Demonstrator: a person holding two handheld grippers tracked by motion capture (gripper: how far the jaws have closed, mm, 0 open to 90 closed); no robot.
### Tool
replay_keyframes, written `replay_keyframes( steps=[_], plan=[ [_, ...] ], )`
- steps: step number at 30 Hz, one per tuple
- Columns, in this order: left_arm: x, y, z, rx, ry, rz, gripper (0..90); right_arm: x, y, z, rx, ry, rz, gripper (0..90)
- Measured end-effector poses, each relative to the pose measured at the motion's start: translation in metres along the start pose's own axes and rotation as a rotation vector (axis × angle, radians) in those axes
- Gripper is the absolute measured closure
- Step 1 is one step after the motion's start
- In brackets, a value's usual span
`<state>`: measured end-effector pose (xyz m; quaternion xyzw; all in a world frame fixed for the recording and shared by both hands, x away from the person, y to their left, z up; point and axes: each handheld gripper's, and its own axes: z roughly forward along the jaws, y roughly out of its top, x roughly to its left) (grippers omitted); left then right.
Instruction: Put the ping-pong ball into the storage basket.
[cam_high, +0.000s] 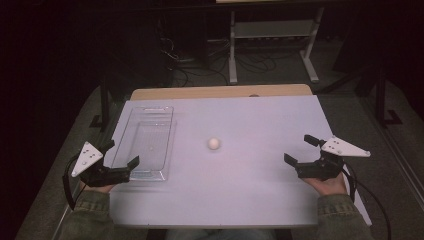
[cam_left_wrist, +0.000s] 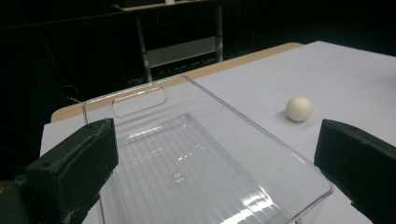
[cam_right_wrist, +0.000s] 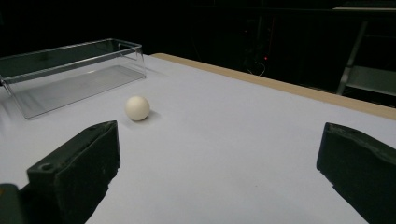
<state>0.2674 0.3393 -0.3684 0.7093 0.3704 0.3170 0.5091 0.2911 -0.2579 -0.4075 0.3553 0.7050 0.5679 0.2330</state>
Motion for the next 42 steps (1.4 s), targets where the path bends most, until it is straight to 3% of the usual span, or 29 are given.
replay_keyframes(
  steps=[7,14,25,42],
  plan=[
    [-0.002,0.012,0.004,0.017,-0.020,0.034,0.0,0.000,0.000,0.000,-0.003,0.003,0.001,0.0],
    [-0.003,0.020,0.007,0.018,-0.037,0.037,0.0,-0.001,0.000,-0.002,-0.009,0.003,0.009,0.0],
    [-0.002,0.035,0.010,0.043,-0.046,0.090,0.0,-0.001,0.000,-0.002,-0.009,-0.003,0.005,0.0],
    [-0.003,0.060,0.023,0.045,-0.095,0.113,0.0,-0.002,0.000,-0.001,-0.005,-0.003,0.008,0.0]
  ],
)
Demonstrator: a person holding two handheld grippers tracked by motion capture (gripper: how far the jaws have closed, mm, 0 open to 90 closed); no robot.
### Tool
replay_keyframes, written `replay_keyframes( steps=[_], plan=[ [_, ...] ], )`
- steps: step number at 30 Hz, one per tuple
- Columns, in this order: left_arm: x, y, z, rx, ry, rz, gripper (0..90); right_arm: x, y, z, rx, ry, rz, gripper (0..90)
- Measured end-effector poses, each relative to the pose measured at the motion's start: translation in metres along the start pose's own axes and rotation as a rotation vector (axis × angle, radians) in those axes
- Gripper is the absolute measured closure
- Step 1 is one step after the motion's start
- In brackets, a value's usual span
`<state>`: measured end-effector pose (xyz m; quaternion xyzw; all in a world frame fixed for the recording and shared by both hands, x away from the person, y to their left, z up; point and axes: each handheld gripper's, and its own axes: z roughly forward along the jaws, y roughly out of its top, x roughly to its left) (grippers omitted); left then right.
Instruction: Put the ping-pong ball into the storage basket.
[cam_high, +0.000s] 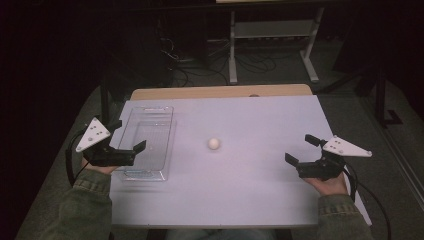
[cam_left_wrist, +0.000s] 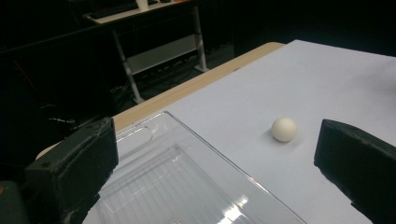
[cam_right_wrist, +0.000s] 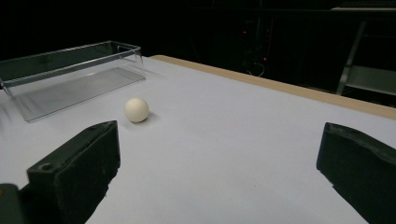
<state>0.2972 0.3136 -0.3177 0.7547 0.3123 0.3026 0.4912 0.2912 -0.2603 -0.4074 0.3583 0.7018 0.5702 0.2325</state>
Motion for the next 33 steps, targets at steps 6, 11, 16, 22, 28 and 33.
replay_keyframes(
  steps=[6,11,16,22,28,33],
  plan=[
    [0.000,0.004,0.008,0.026,-0.015,0.013,0.0,0.000,0.000,0.000,0.001,-0.001,-0.002,0.0],
    [0.000,0.010,0.013,0.043,-0.027,0.028,0.0,0.000,0.000,0.000,0.005,0.000,-0.001,0.0],
    [0.000,0.016,0.016,0.050,-0.040,0.042,0.0,0.000,0.000,0.000,0.004,0.000,-0.001,0.0],
    [-0.004,0.021,0.021,0.054,-0.047,0.068,0.0,0.000,0.000,0.001,0.008,-0.001,0.001,0.0],
    [-0.008,0.025,0.029,0.074,-0.076,0.083,0.0,0.000,0.000,0.001,0.009,0.002,0.000,0.0],
    [-0.008,0.032,0.035,0.086,-0.091,0.097,0.0,0.000,0.000,0.001,0.007,0.002,0.001,0.0]
  ],
)
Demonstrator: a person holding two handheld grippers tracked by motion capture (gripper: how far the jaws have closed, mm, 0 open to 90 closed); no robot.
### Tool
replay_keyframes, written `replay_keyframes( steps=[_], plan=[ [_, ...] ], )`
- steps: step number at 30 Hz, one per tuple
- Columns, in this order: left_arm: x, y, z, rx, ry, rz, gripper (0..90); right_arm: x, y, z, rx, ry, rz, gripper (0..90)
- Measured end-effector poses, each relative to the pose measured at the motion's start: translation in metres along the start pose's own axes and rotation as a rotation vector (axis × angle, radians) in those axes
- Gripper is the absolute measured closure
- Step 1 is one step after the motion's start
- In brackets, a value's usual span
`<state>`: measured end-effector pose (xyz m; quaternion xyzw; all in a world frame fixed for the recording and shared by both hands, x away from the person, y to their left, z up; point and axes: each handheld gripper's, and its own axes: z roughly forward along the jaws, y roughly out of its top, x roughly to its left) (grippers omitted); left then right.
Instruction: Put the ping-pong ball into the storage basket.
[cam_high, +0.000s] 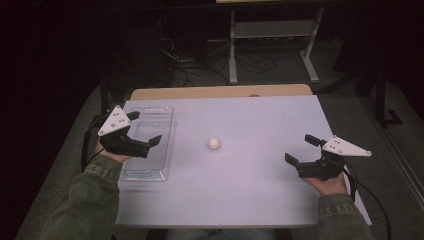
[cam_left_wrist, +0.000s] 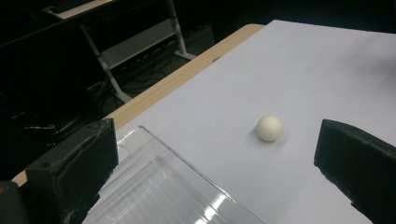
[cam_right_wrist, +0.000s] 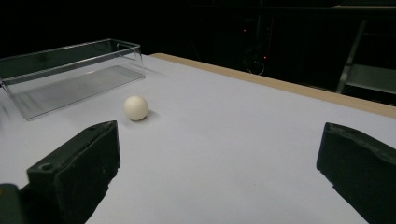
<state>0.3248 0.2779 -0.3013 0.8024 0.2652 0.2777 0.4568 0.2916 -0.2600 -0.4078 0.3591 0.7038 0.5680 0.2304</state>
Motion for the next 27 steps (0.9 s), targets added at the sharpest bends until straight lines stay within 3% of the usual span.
replay_keyframes(
  steps=[10,27],
  plan=[
    [0.002,0.012,0.006,0.013,-0.028,0.009,0.0,0.000,0.000,0.000,0.001,0.001,0.000,0.0],
    [0.000,0.028,0.024,0.075,-0.076,0.071,0.0,0.000,0.000,0.000,0.007,0.003,-0.002,0.0]
  ],
)
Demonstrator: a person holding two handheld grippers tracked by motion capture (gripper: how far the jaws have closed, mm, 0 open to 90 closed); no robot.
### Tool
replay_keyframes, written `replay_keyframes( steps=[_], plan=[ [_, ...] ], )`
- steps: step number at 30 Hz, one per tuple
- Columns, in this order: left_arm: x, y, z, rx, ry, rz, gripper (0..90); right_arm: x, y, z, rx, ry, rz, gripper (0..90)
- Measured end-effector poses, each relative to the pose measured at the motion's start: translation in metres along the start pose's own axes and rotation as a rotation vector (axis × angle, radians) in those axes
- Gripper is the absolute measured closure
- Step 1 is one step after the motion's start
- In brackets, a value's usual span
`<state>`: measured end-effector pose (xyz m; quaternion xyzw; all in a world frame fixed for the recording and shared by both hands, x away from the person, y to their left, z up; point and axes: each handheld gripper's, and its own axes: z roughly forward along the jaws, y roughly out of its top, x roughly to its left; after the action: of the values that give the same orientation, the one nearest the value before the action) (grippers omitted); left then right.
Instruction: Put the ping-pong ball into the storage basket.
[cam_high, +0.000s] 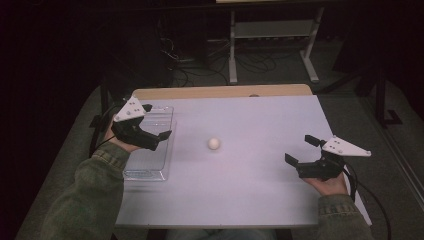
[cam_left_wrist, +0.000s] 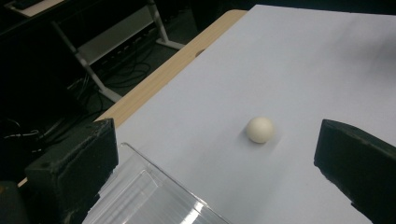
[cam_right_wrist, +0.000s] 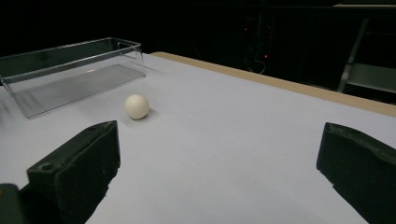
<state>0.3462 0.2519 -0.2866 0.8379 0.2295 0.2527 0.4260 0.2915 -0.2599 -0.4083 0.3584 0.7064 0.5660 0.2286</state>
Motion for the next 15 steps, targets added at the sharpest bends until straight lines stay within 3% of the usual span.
replay_keyframes(
  steps=[15],
  plan=[
    [0.003,0.014,0.019,0.044,-0.057,0.033,0.0,-0.002,0.000,-0.004,-0.009,-0.008,-0.003,0.0]
  ],
)
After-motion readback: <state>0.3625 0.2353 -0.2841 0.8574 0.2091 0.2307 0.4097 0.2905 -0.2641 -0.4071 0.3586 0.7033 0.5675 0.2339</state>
